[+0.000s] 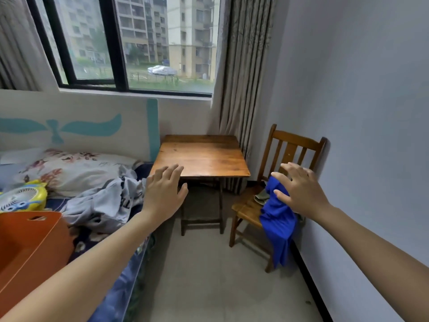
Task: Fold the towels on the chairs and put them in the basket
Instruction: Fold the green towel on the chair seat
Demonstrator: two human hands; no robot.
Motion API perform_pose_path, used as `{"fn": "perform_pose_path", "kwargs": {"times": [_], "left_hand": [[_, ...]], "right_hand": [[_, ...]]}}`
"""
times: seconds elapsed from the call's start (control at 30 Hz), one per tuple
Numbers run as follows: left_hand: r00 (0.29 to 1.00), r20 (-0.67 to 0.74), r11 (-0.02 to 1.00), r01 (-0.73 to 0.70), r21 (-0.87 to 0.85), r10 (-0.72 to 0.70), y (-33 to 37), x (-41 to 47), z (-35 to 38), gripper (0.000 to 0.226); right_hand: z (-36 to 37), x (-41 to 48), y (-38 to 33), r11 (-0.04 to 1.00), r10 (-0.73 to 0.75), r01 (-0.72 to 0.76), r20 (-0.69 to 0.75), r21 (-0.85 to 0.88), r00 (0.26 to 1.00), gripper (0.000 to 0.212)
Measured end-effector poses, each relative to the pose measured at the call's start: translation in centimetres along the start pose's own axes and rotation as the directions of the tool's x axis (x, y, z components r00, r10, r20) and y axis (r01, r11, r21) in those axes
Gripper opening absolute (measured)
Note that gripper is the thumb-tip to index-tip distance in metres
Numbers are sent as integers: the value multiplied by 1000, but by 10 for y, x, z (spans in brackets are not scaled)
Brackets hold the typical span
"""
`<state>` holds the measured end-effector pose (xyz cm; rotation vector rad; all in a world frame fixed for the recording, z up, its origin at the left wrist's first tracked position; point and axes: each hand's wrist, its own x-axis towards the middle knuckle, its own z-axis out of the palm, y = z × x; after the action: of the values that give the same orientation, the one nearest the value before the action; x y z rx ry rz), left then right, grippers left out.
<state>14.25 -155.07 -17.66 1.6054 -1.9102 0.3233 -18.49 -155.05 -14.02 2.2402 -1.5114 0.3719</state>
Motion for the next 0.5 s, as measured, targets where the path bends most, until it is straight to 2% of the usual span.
{"fn": "perform_pose_path", "kwargs": {"times": [0.07,0.33,0.5], "left_hand": [[999,53,1000,-2,17,2,1,8,24,45],[993,113,999,29,-45,-23,0,75,116,44],[985,166,991,68,-119,-48,-3,131,187,45]], "right_hand": [[19,8,12,999,36,-37,25,31,999,46],[94,48,74,996,85,-83,86,-21,993,49],[135,75,122,976,218,-219,150,-10,964,44]]}}
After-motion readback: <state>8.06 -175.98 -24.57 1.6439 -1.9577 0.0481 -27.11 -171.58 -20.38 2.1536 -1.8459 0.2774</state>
